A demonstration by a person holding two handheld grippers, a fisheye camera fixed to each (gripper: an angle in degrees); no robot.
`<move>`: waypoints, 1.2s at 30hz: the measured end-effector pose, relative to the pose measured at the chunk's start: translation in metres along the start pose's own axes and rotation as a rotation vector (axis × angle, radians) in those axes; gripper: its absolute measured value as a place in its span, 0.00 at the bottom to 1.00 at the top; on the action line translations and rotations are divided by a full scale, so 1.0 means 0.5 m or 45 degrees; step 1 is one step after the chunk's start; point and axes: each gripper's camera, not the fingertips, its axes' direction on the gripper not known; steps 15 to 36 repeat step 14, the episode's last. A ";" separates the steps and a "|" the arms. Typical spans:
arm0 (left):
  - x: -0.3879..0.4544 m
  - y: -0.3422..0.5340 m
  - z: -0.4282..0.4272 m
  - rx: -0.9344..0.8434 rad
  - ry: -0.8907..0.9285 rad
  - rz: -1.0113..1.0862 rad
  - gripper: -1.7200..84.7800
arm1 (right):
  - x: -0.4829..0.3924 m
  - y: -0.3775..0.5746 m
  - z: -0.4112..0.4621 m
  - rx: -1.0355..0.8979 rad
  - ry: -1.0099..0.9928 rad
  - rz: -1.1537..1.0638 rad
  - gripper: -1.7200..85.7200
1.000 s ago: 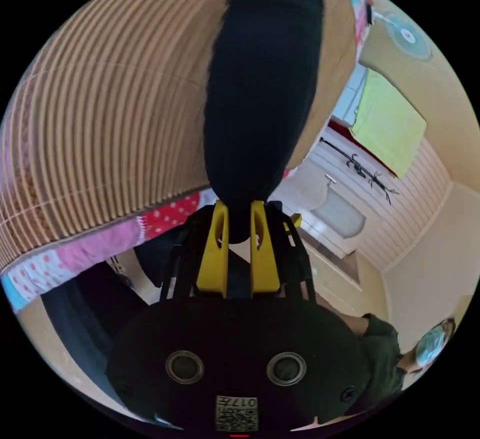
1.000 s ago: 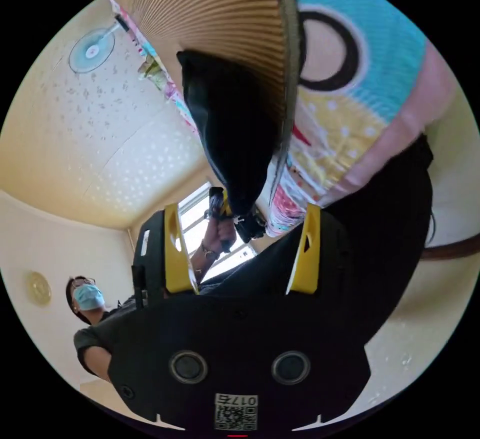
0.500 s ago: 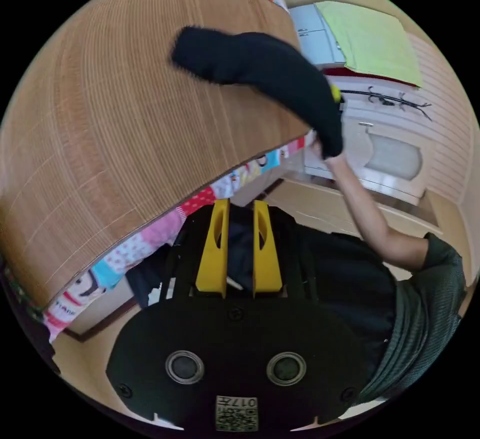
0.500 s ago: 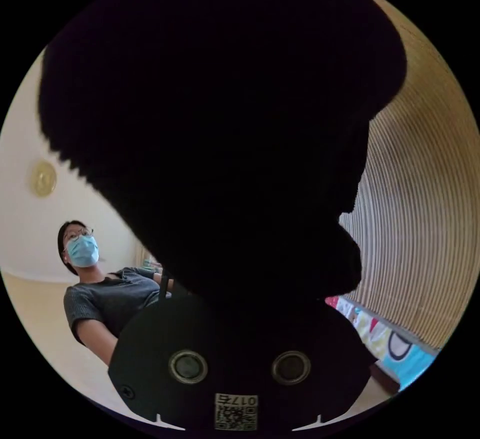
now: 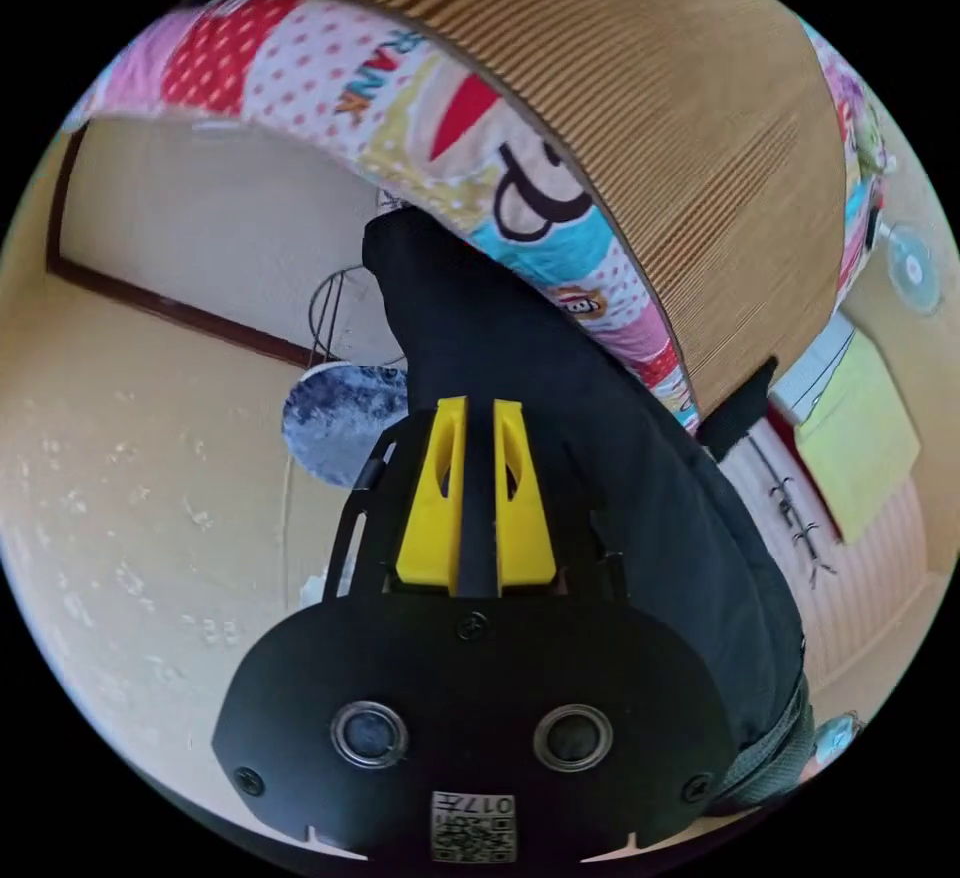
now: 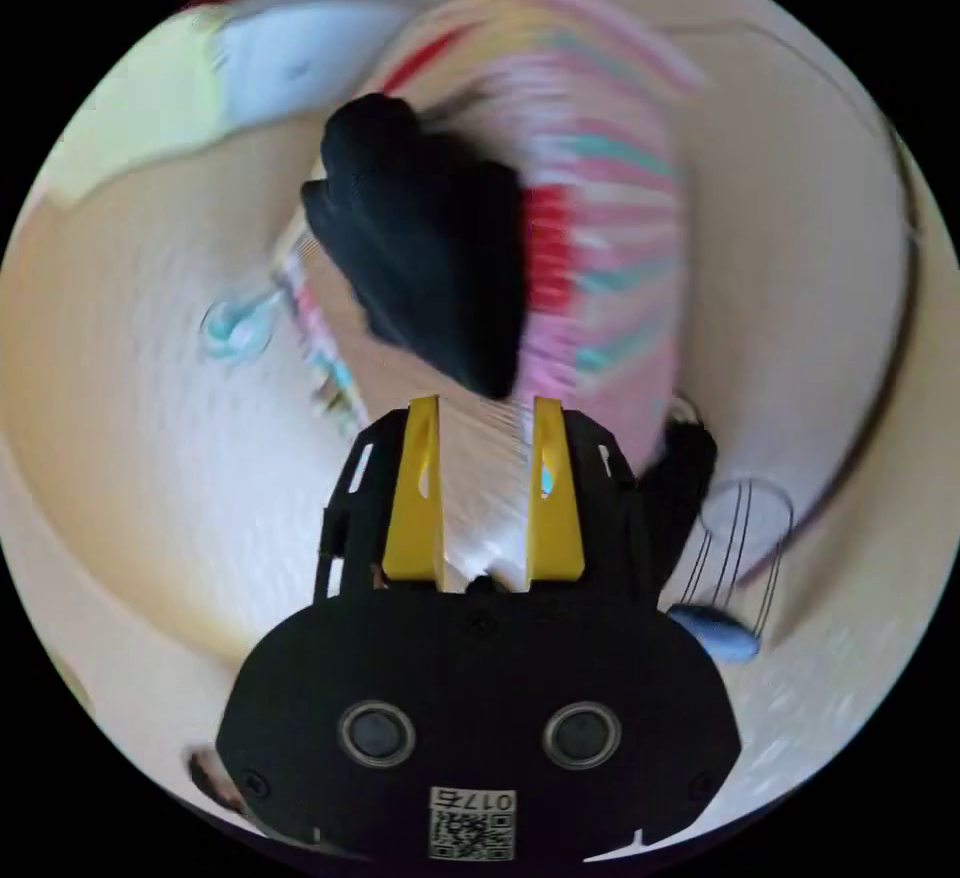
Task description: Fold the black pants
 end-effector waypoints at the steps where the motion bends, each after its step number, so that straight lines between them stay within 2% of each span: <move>1: -0.038 0.027 0.007 0.033 0.070 -0.054 0.08 | 0.081 0.062 -0.030 0.078 0.045 0.229 0.11; 2: -0.073 0.051 0.014 0.070 0.147 -0.096 0.09 | 0.145 0.132 -0.045 0.152 0.061 0.374 0.08; 4: -0.117 0.084 0.024 0.112 0.263 -0.144 0.09 | 0.215 0.226 -0.037 0.211 0.017 0.452 0.05; 6: -0.157 0.109 0.030 0.130 0.355 -0.194 0.10 | 0.275 0.302 0.009 0.167 -0.054 0.505 0.04; 9: -0.208 0.135 0.007 0.173 0.407 -0.203 0.10 | 0.317 0.404 0.125 0.018 -0.024 0.500 0.03; 12: -0.241 0.147 -0.041 0.248 0.411 -0.148 0.11 | 0.272 0.452 0.279 -0.264 0.235 0.361 0.03; 14: -0.264 0.157 -0.082 0.375 0.490 -0.081 0.12 | 0.187 0.469 0.439 -0.541 0.478 0.132 0.03; 36: -0.264 0.157 -0.082 0.375 0.490 -0.081 0.12 | 0.187 0.469 0.439 -0.541 0.478 0.132 0.03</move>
